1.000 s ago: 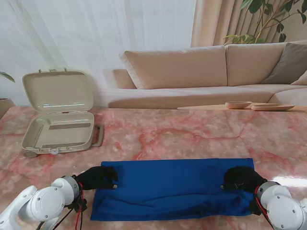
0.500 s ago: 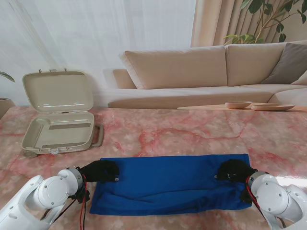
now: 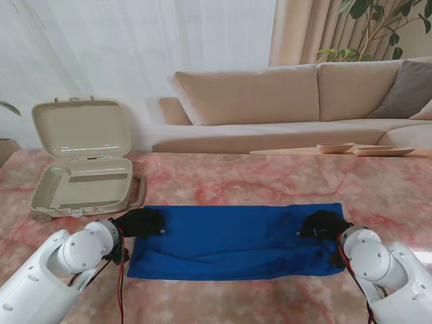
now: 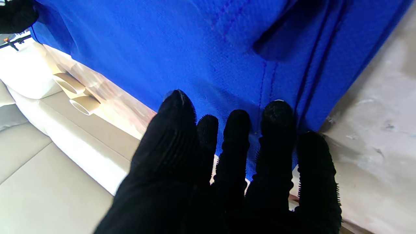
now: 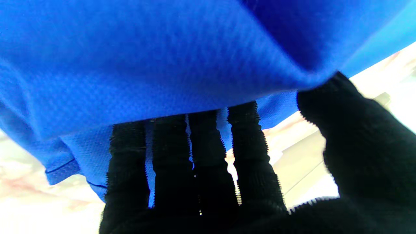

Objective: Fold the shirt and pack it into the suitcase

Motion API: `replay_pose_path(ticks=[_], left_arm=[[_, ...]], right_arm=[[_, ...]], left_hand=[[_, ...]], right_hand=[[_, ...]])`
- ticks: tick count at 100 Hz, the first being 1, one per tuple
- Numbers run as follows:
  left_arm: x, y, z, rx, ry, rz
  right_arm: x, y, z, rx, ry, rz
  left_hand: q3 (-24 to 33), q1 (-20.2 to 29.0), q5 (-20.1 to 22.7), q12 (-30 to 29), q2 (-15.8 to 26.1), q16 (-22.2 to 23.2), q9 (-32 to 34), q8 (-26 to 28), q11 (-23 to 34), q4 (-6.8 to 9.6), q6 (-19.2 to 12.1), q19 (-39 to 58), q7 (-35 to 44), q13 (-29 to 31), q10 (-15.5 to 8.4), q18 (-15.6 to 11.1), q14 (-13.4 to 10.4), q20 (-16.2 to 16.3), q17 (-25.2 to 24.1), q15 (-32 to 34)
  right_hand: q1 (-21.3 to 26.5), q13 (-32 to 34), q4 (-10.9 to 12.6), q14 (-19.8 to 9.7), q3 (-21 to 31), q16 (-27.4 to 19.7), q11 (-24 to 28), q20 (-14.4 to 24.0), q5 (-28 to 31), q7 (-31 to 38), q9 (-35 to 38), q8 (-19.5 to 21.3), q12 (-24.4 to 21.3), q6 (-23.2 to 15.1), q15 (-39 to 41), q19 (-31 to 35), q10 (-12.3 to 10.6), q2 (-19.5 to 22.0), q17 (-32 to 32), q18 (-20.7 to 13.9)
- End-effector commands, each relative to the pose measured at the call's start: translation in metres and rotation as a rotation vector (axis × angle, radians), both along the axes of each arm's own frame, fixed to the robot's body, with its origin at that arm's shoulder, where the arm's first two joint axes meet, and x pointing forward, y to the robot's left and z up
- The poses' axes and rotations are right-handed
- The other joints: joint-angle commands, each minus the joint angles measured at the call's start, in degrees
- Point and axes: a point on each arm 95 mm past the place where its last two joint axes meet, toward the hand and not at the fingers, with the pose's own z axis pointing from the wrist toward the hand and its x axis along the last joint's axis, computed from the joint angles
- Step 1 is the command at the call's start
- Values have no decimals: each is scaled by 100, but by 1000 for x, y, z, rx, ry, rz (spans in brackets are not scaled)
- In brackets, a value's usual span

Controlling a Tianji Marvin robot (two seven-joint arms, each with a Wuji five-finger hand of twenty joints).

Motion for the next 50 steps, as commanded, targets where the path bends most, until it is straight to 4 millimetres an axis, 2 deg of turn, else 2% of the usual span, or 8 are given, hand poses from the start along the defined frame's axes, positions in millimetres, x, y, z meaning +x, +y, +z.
replay_pose_path(ticks=[1, 26, 44, 45, 46, 48, 49, 50], left_arm=[[-11, 4, -21, 2, 62, 14], [-22, 2, -6, -72, 20, 18], [-30, 6, 10, -73, -44, 54], [-31, 7, 11, -73, -47, 55], [-31, 7, 12, -73, -50, 56], [-32, 7, 13, -72, -56, 58], [-32, 8, 14, -72, -58, 58], [-33, 8, 14, -72, -61, 58]], right_arm=[[-8, -3, -12, 6, 52, -12], [-13, -11, 13, -31, -7, -25], [-20, -15, 29, -85, -68, -64], [-21, -16, 30, -88, -69, -68], [-21, -16, 30, -92, -71, -72], [-22, -17, 32, -100, -73, -80], [-22, -17, 32, -104, -73, -84], [-23, -18, 33, -108, -74, -89]], left_hand=[[-200, 134, 48, -186, 244, -286, -278, -134, -257, 72, 73, -48, -75, -411, 294, 45, 453, -43, -82, -1121], [-206, 75, 79, -317, 286, -416, -312, -217, -406, 76, 22, -122, -214, -447, 318, 37, 423, -84, -98, -1263], [-198, 76, 93, -427, 298, -459, -296, -243, -532, 84, -5, -155, -285, -447, 349, 57, 423, -106, -105, -1299], [-199, 74, 95, -431, 301, -461, -294, -245, -535, 84, -4, -155, -288, -446, 348, 57, 423, -106, -105, -1300], [-200, 72, 100, -435, 300, -462, -290, -246, -537, 83, -9, -155, -290, -444, 346, 57, 421, -107, -105, -1300], [-199, 76, 105, -442, 296, -465, -288, -247, -543, 84, -15, -155, -295, -444, 349, 57, 424, -107, -105, -1302], [-199, 76, 107, -445, 297, -466, -288, -248, -546, 84, -16, -155, -298, -444, 351, 57, 423, -108, -105, -1303], [-200, 74, 113, -448, 296, -467, -287, -248, -549, 83, -14, -155, -299, -439, 352, 57, 422, -108, -105, -1302]], right_hand=[[-17, -651, 211, 218, 28, -936, -268, -145, -14, -49, -114, 1, -196, 52, -2228, -85, 148, -81, -95, 8], [6, -677, 200, 215, 44, -987, -363, -186, 14, -116, -105, -24, -228, 127, -2248, -193, 255, -89, -190, 39], [-63, -142, 218, 223, -120, -293, -143, 180, 94, -100, 20, 42, -39, 102, -1238, 404, 282, 98, 108, 103], [-73, -103, 220, 233, -138, -197, -121, 249, 94, -96, 22, 48, -23, 97, -1092, 536, 289, 130, 182, 91], [-108, -82, 217, 242, -170, -117, -101, 883, 94, -95, 22, 53, -8, 95, -972, 1202, 293, 155, 819, -514], [-122, -12, 226, 269, -221, 59, -56, 340, 97, -92, 30, 66, 29, 88, -725, 2081, 314, 211, 2568, -1507], [-133, 11, 232, 286, -247, 150, -32, 459, 97, -84, 30, 80, 51, 83, -592, 1951, 323, 237, 3036, -1604], [-154, 35, 233, 305, -279, 253, 8, -81, 99, -76, 38, 92, 79, 85, -414, 1286, 334, 269, 2670, -1053]])
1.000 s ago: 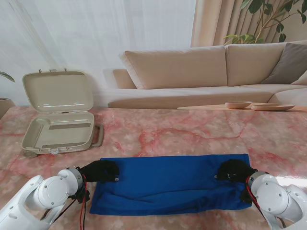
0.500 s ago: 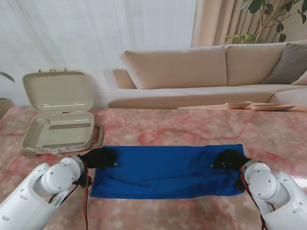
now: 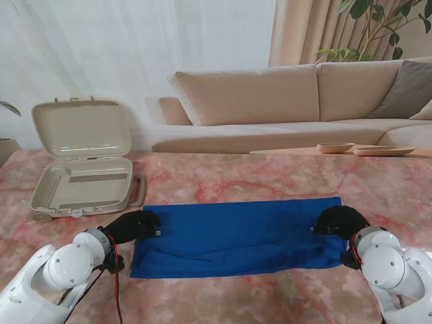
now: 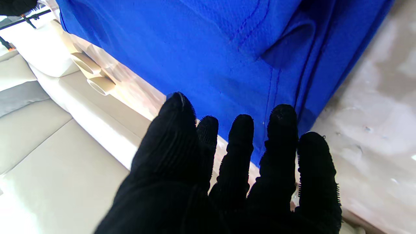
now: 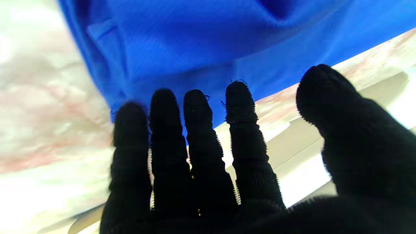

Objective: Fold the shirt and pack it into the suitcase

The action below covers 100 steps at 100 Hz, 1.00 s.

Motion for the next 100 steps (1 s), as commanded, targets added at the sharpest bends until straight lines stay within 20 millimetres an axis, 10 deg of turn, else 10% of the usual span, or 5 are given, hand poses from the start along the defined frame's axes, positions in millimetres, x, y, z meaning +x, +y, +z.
replay_pose_path(ticks=[1, 4, 10, 43, 100], left_arm=[[-3, 1, 2, 2, -7, 2], [-5, 2, 4, 4, -12, 2], [-8, 4, 6, 10, -15, 4], [-18, 13, 0, 32, 24, 15], [-18, 13, -8, 28, 66, 18]], right_arm=[[-5, -4, -1, -6, 21, -34], [-6, -5, 1, -16, 20, -49], [-7, -8, 3, -44, 26, -83], [-10, -20, 2, -207, 111, -201], [-1, -29, -18, -320, 240, -234]], left_hand=[[-202, 73, 117, -72, 189, -68, -92, -58, -85, 82, -16, -73, -95, -88, 75, 58, 194, -64, -86, -143], [-202, 73, 123, -78, 189, -71, -91, -59, -90, 82, -22, -73, -98, -88, 73, 61, 188, -64, -82, -145], [-205, 67, 136, -97, 191, -77, -85, -58, -105, 80, -30, -75, -110, -91, 81, 63, 191, -67, -79, -150], [-203, 76, 208, -131, 177, -60, -29, -30, -112, 80, -45, -75, -148, -51, 94, 83, 211, -73, -64, -108], [-208, 79, 227, -130, 173, -28, -1, -3, -85, 75, -58, -78, -164, -29, 91, 123, 222, -79, -37, -59]], right_hand=[[-174, 235, 236, 232, -222, 513, 230, -138, 95, 0, 42, 103, 172, 0, 748, -512, 136, 173, 563, 241], [-207, 288, 233, 240, -276, 671, 277, 454, 97, 7, 48, 113, 203, 11, 1087, -764, 151, 207, -253, 748], [-367, 349, 226, 253, -467, 965, 442, 960, 87, 0, 29, 117, 315, 54, 1774, -94, 230, 352, -585, 715], [-1191, -67, 275, 194, -1464, 1630, 849, 829, -591, -600, -907, 41, 963, 503, 2850, 896, 446, 1050, -832, 549], [-1494, -1123, 294, 367, -1383, 1914, 661, 906, -1384, -1454, -2259, -170, 1097, 965, 2844, 761, 774, 1064, -1444, 490]])
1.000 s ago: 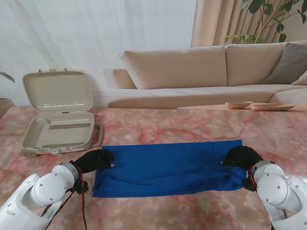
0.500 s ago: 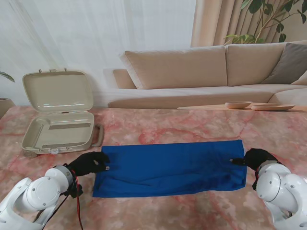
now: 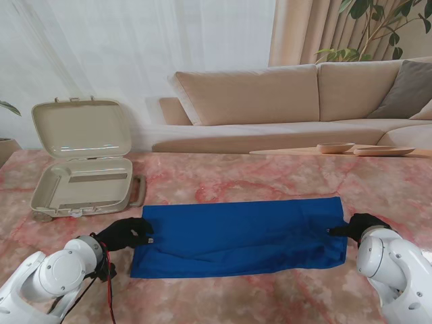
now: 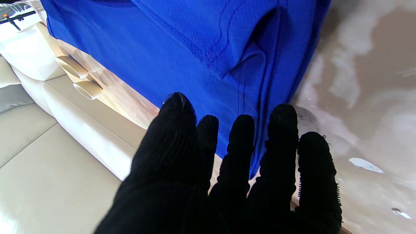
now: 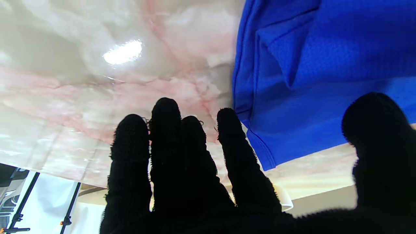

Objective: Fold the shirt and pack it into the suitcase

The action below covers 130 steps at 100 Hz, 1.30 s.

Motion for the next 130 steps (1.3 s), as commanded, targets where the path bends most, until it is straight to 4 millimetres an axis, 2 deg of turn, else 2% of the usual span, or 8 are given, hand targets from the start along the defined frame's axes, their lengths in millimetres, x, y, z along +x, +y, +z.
replay_pose_path(ticks=[1, 48, 89, 97, 108, 120, 123, 130], left_arm=[[-2, -1, -4, -1, 19, -1], [-2, -2, -6, -7, 34, -4], [-4, -3, -8, -11, 48, -7], [-4, -3, -8, -11, 49, -8], [-4, -4, -9, -12, 51, -8], [-4, -4, -10, -14, 53, -6], [-4, -4, -10, -15, 53, -5], [-4, -5, -10, -16, 55, -5]], right_arm=[[-3, -4, -9, 4, 47, -15], [5, -3, -29, 44, 127, -37], [6, 11, -50, 125, 155, -47], [6, 13, -53, 127, 159, -45], [7, 15, -56, 142, 161, -48], [8, 17, -58, 148, 170, -48], [8, 18, -59, 151, 171, -49], [8, 20, -61, 160, 172, -51]], left_hand=[[-208, 79, 151, -56, 174, 10, 6, 2, -18, 75, -47, -78, -86, -31, 51, 123, 207, -32, -37, -58], [-211, 83, 181, -49, 149, 34, 56, 9, 6, 71, -65, -62, -58, 21, 49, 145, 202, -29, -14, -14], [-203, 102, 206, -36, 118, 72, 93, 1, 28, 73, -50, -28, -36, 61, 53, 181, 219, -21, 5, 40], [-199, 114, 206, -35, 108, 76, 97, -4, 30, 75, -54, -20, -37, 57, 50, 181, 217, -18, 4, 41], [-200, 115, 211, -33, 104, 80, 95, -12, 31, 74, -47, -13, -39, 63, 44, 184, 210, -17, 4, 46], [-199, 114, 210, -33, 109, 81, 95, -21, 30, 74, -50, -8, -46, 56, 47, 181, 216, -17, 10, 42], [-202, 109, 210, -34, 109, 81, 94, -22, 30, 73, -44, -9, -47, 56, 48, 185, 214, -18, 7, 42], [-201, 108, 208, -34, 115, 81, 91, -24, 29, 73, -52, -10, -49, 57, 47, 186, 212, -19, 5, 41]], right_hand=[[-315, -141, 213, 214, 27, 157, -58, 196, -132, -109, -178, -74, 100, 121, 50, 87, 190, -72, -76, 45], [-50, -39, 220, 88, 10, 179, 88, 234, 10, -59, -103, -24, 187, -13, 90, 126, 89, -151, 36, -40], [1453, 293, 432, -13, -96, 205, 549, 264, 465, 427, 142, 251, 389, -366, 262, 300, 8, -698, 341, -46], [1626, 361, 457, -24, 255, 181, 637, 231, 574, 709, 182, 399, 421, -435, 310, 345, 1, -916, 399, -30], [1641, 399, 320, 5, 1150, 143, 697, 175, 699, 956, 241, 503, 427, -432, 353, 381, 5, -1200, 397, 20], [1799, 422, 272, 39, 1440, 130, 745, 155, 878, 1174, 289, 603, 439, -432, 375, 395, 4, -1316, 393, 70], [1879, 440, 157, 46, 1479, 124, 778, 147, 884, 1316, 316, 624, 451, -436, 398, 414, 4, -1384, 396, 82], [2230, 489, -166, 58, 1483, 90, 829, 114, 724, 2314, 394, 122, 472, -495, 430, 437, -6, -1559, 409, 117]])
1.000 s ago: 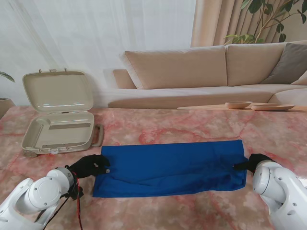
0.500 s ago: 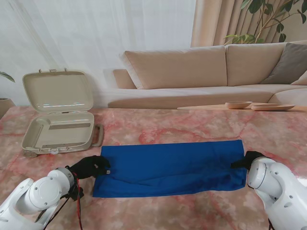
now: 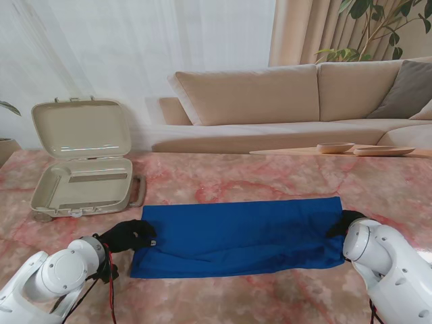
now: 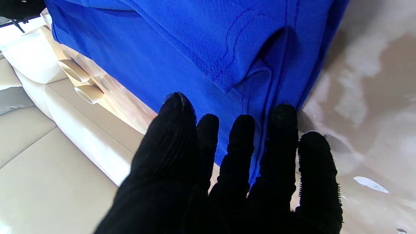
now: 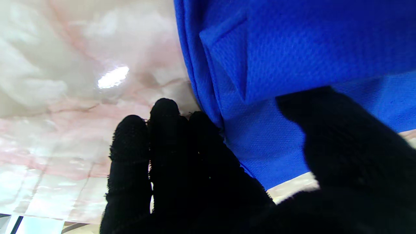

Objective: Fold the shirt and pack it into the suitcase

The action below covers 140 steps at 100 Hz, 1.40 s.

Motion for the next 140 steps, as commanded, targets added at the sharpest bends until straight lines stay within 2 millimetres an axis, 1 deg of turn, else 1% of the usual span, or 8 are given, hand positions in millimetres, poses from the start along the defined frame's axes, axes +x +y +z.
replay_pose_path(ticks=[1, 47, 117, 122, 125, 130, 134, 140], left_arm=[[-3, 0, -7, 1, 21, 3], [-5, -1, -9, -3, 32, 9], [-8, 5, -2, 0, -3, 46], [-9, 7, -1, 5, -6, 50], [-10, 8, -1, 7, -6, 51], [-11, 9, -1, 11, -3, 52], [-12, 10, -1, 14, 0, 50], [-13, 11, -3, 18, 9, 44]], right_arm=[[-22, 9, -40, 61, 124, -10], [-21, 14, -38, 124, 77, -15], [-13, 11, -14, 213, -135, -90], [-13, 10, -11, 218, -152, -95], [-13, 10, -9, 222, -160, -98], [-13, 9, -6, 228, -172, -101], [-13, 9, -3, 232, -182, -103], [-12, 8, 0, 237, -193, -107]], left_hand=[[-201, 110, 126, -33, 111, -4, 92, -24, 30, 73, -55, -10, -47, 56, 41, 130, 207, -18, -1, 40], [-202, 109, 128, -34, 105, -3, 96, -26, 31, 71, -63, -1, -45, 68, 22, 144, 195, -17, -3, 41], [-194, 125, 131, -28, 96, -1, 109, -32, 43, 75, -52, 13, -30, 76, 36, 149, 202, -24, 15, 45], [-195, 128, 134, -27, 90, 0, 114, -30, 46, 74, -60, 12, -27, 80, 31, 150, 201, -26, 15, 48], [-194, 131, 135, -27, 86, 0, 118, -31, 47, 75, -57, 14, -25, 79, 35, 149, 201, -26, 20, 48], [-196, 127, 135, -28, 91, -1, 116, -34, 45, 74, -55, 16, -29, 75, 33, 145, 205, -26, 23, 47], [-194, 131, 133, -28, 93, 0, 113, -35, 44, 75, -49, 15, -30, 79, 38, 143, 206, -27, 21, 48], [-197, 124, 132, -28, 95, -1, 116, -36, 45, 74, -59, 16, -29, 81, 30, 138, 196, -28, 25, 49]], right_hand=[[353, 172, -349, 30, 134, 23, 307, 41, 509, 1289, 198, -791, 116, -2164, 163, 282, -664, -256, 50, 157], [843, 515, -50, -11, 189, -270, 283, 10, 170, 3335, 622, -559, -64, -2214, -151, 342, -699, 158, 389, 140], [1060, 3520, 1565, -615, 2049, -763, 903, -1156, 1186, 4368, 3373, -385, 122, -2307, 909, 1489, -742, -1803, 4150, 106], [1103, 3522, 1535, -648, 2141, -619, 911, -1006, 1224, 4358, 3382, -368, 180, -2261, 1195, 1991, -678, -1885, 4382, -936], [1119, 3517, 1541, -665, 2178, -555, 913, -2649, 1222, 4347, 3381, -365, 202, -2238, 1306, 753, -645, -1910, 3879, -204], [1146, 3527, 1533, -695, 2222, -497, 906, -2846, 1239, 4342, 3369, -360, 217, -2204, 1420, 1088, -595, -1954, 4027, -229], [1163, 3526, 1525, -693, 2256, -488, 904, -767, 1261, 4327, 3380, -353, 229, -2182, 1454, 2709, -579, -1982, 4425, -1238], [1168, 3523, 1560, -683, 2279, -491, 885, -1416, 1267, 4316, 3382, -348, 233, -2160, 1465, 2149, -543, -2005, 3968, -617]])
